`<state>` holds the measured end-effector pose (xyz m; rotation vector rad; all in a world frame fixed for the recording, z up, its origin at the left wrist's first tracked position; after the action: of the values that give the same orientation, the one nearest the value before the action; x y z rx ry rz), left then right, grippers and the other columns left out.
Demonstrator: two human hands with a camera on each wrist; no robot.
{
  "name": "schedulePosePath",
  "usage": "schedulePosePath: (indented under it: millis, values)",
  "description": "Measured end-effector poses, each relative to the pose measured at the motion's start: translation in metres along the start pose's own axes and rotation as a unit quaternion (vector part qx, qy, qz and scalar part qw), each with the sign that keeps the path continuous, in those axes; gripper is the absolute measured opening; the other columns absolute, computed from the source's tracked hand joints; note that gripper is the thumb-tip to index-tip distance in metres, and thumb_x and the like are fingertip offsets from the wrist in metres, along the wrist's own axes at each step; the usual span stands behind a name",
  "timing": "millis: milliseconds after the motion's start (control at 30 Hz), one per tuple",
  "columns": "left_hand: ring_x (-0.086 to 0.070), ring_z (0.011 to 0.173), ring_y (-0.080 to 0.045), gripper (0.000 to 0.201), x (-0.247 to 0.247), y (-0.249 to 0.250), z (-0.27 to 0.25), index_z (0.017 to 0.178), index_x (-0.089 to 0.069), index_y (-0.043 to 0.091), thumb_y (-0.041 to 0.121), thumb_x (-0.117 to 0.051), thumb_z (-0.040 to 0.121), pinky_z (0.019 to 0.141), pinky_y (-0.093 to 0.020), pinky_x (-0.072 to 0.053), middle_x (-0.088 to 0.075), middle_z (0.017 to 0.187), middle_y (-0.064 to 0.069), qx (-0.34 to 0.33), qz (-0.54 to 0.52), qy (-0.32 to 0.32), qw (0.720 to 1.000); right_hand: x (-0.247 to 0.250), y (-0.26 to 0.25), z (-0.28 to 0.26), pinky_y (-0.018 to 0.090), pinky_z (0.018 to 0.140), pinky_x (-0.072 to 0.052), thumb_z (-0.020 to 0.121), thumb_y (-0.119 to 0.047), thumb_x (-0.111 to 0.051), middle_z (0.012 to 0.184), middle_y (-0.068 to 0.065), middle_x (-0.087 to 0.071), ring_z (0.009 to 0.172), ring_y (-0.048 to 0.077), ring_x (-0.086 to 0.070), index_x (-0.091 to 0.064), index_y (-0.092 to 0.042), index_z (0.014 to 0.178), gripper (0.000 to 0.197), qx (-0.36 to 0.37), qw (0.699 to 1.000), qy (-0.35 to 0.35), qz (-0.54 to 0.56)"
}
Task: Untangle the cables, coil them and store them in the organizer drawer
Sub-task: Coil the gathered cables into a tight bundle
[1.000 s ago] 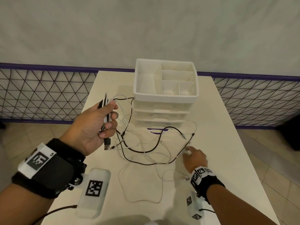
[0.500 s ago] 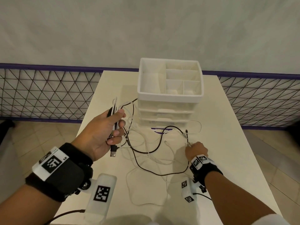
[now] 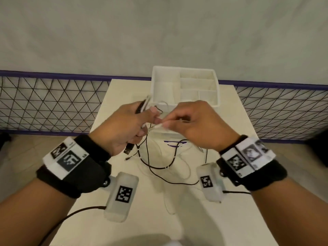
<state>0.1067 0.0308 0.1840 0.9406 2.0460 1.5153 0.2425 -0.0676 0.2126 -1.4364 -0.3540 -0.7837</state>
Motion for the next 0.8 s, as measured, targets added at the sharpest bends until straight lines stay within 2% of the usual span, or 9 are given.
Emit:
schedulePosePath:
  millis: [67,200,367,467,567,633,700,767,800]
  values:
    - [-0.031,0.043,-0.008,0.021,-0.009,-0.002,-0.001,0.094,-0.065,0.017,0.032,-0.054,0.101,0.036,-0.017,-0.022,-0.066,0.061,0.002,0.017,0.07,-0.021,0.997,-0.008,-0.006,0.005,0.025,0.072,-0.054,0.08,-0.022,-0.082,0.08,-0.008,-0.072,0.071,0.007,-0.066,-0.077,-0.02,0.079,0.006,-0.002,0.999,0.026,0.03]
    - [-0.029,0.043,-0.01,0.029,-0.004,-0.003,-0.009,0.09,-0.064,0.012,0.039,-0.055,0.098,0.036,-0.015,-0.018,-0.071,0.072,-0.007,0.04,0.116,-0.098,0.988,-0.011,0.005,0.006,0.027,0.056,-0.045,0.068,-0.019,-0.091,0.065,-0.002,-0.062,0.052,0.006,-0.049,-0.064,-0.009,0.071,0.029,-0.034,0.993,0.01,0.115]
    - [-0.038,0.038,-0.005,0.03,-0.006,-0.004,-0.019,0.092,-0.067,0.011,0.038,-0.054,0.097,0.032,-0.017,-0.023,-0.065,0.055,0.007,0.05,0.182,-0.167,0.968,-0.027,0.003,-0.006,0.023,0.052,-0.039,0.083,-0.006,-0.076,0.055,-0.012,-0.058,0.05,0.006,-0.043,-0.072,-0.01,0.082,0.006,-0.02,0.993,-0.055,0.105]
    - [-0.068,0.062,-0.02,0.041,0.0,-0.009,-0.017,0.102,-0.063,0.002,0.039,-0.063,0.086,0.031,-0.016,-0.025,-0.066,0.072,-0.008,0.059,0.131,-0.166,0.976,-0.02,0.01,-0.007,0.026,0.057,-0.045,0.087,0.001,-0.068,0.067,0.003,-0.067,0.056,0.014,-0.051,-0.073,-0.013,0.083,0.015,-0.025,0.991,-0.038,0.127]
    - [-0.075,0.089,-0.037,0.044,0.001,-0.014,-0.018,0.118,-0.06,0.003,0.037,-0.059,0.09,0.03,-0.015,-0.025,-0.075,0.091,-0.014,0.071,0.094,-0.161,0.98,-0.021,0.013,-0.009,0.032,0.062,-0.052,0.083,0.004,-0.072,0.069,-0.004,-0.067,0.061,0.01,-0.058,-0.076,-0.009,0.076,0.015,-0.029,0.99,-0.021,0.136]
    - [-0.075,0.077,-0.029,0.031,-0.002,-0.014,-0.017,0.114,-0.062,0.01,0.034,-0.054,0.096,0.03,-0.015,-0.026,-0.074,0.089,-0.014,0.062,0.088,-0.171,0.979,-0.028,0.007,-0.009,0.038,0.062,-0.055,0.081,0.001,-0.076,0.07,-0.006,-0.067,0.061,0.011,-0.058,-0.074,-0.009,0.075,0.012,-0.016,0.99,-0.009,0.141]
    - [-0.057,0.056,-0.017,0.023,-0.001,-0.013,-0.018,0.101,-0.063,0.013,0.035,-0.056,0.096,0.031,-0.016,-0.026,-0.059,0.069,-0.007,0.047,0.097,-0.178,0.978,-0.029,0.005,-0.007,0.04,0.06,-0.053,0.078,-0.008,-0.081,0.078,-0.001,-0.065,0.064,0.016,-0.055,-0.066,-0.014,0.086,0.018,-0.011,0.988,0.023,0.153]
    - [-0.042,0.052,-0.012,0.017,0.002,-0.007,-0.022,0.088,-0.066,0.021,0.036,-0.061,0.094,0.034,-0.017,-0.026,-0.046,0.062,0.0,0.03,0.143,-0.191,0.971,-0.025,0.004,-0.004,0.021,0.068,-0.048,0.075,-0.019,-0.085,0.107,-0.004,-0.057,0.084,0.012,-0.056,-0.057,-0.025,0.108,0.044,0.006,0.995,0.012,0.102]
    - [-0.04,0.051,-0.01,0.016,0.003,-0.003,-0.024,0.084,-0.066,0.022,0.036,-0.063,0.092,0.035,-0.018,-0.027,-0.045,0.06,0.001,0.019,0.174,-0.197,0.965,-0.025,0.0,-0.003,0.013,0.079,-0.044,0.075,-0.023,-0.086,0.123,-0.006,-0.051,0.102,0.01,-0.056,-0.054,-0.031,0.119,0.055,0.024,0.997,-0.022,0.066]
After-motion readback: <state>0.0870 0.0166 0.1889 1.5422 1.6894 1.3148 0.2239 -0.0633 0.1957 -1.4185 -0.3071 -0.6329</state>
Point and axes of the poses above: each hand's wrist, its own z-axis towards the middle knuckle, its own x-axis out of the back of the hand, y = z × x, the point moved 5 cm from there along z, towards the middle knuckle
